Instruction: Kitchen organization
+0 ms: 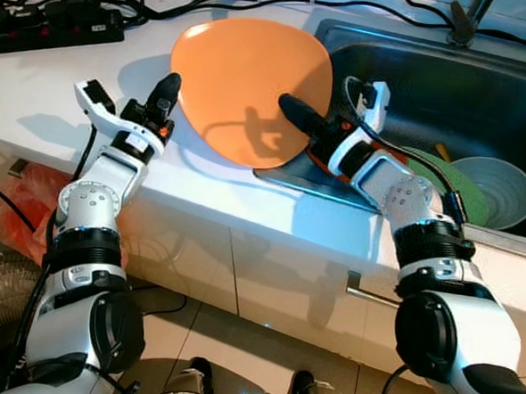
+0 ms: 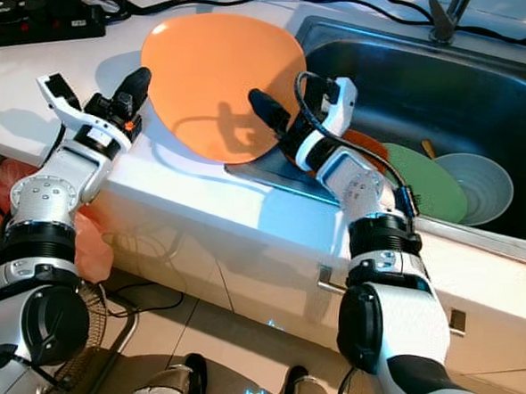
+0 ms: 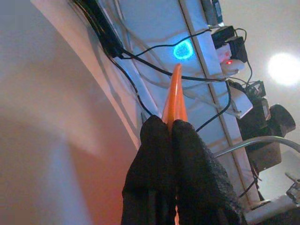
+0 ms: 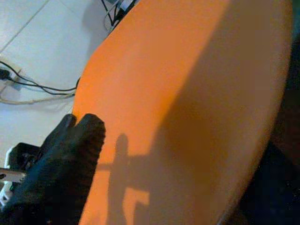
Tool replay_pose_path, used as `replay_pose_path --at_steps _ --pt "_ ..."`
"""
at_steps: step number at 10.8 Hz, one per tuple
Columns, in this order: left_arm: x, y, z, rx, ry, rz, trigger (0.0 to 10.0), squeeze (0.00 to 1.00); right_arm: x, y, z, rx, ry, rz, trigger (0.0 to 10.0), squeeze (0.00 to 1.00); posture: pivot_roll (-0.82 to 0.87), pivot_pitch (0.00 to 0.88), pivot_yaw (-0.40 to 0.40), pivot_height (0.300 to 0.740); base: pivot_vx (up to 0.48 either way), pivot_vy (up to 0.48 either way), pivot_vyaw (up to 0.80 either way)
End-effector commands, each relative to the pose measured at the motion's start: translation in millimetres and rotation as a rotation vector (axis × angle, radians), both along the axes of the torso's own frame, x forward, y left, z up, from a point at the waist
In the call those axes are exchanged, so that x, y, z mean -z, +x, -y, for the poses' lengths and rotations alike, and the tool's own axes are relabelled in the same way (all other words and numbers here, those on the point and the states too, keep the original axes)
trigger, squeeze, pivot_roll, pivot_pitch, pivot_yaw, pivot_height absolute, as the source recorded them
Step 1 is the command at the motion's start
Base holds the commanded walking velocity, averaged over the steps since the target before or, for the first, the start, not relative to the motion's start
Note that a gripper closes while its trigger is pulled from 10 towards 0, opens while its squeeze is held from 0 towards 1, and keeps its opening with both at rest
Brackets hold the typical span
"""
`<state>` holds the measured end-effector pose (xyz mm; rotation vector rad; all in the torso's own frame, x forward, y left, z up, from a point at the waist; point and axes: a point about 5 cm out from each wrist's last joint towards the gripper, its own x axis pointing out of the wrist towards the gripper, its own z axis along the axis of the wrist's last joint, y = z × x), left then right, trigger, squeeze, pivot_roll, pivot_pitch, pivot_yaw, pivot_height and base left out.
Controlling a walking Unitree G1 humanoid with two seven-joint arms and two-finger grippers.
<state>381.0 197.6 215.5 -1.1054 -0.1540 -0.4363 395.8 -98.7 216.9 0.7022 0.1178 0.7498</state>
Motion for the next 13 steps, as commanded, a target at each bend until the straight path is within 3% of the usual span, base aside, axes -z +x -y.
replay_pose_path --at_steps 1,7,9,11,13 --pt "46 -5.7 4.2 0.018 -0.023 -0.199 0.0 0.0 9 -1.4 -5.9 -0.025 0.015 -0.027 0.0 0.0 0.09 0.263 0.002 0.74 0.0 0.0 0.0" --pt "48 -3.8 13.1 0.053 -0.009 -0.21 0.0 0.0 7 -0.6 -3.1 -0.022 0.044 -0.004 0.0 0.0 0.08 0.244 0.01 0.74 0.0 0.0 0.0" --pt "52 -3.3 14.5 0.051 0.032 -0.236 0.0 0.0 6 -0.3 -2.7 -0.021 0.041 0.003 0.0 0.0 0.08 0.24 0.011 0.74 0.0 0.0 0.0" --pt "55 -2.6 14.4 0.041 0.075 -0.264 10.0 0.0 6 -0.1 -2.5 -0.018 0.041 0.005 0.0 0.0 0.08 0.238 0.013 0.74 0.0 0.0 0.0" --pt "56 -2.1 17.7 0.05 0.101 -0.269 10.0 0.0 6 0.1 -2.4 -0.016 0.041 0.005 0.0 0.0 0.08 0.235 0.014 0.74 0.0 0.0 0.0"
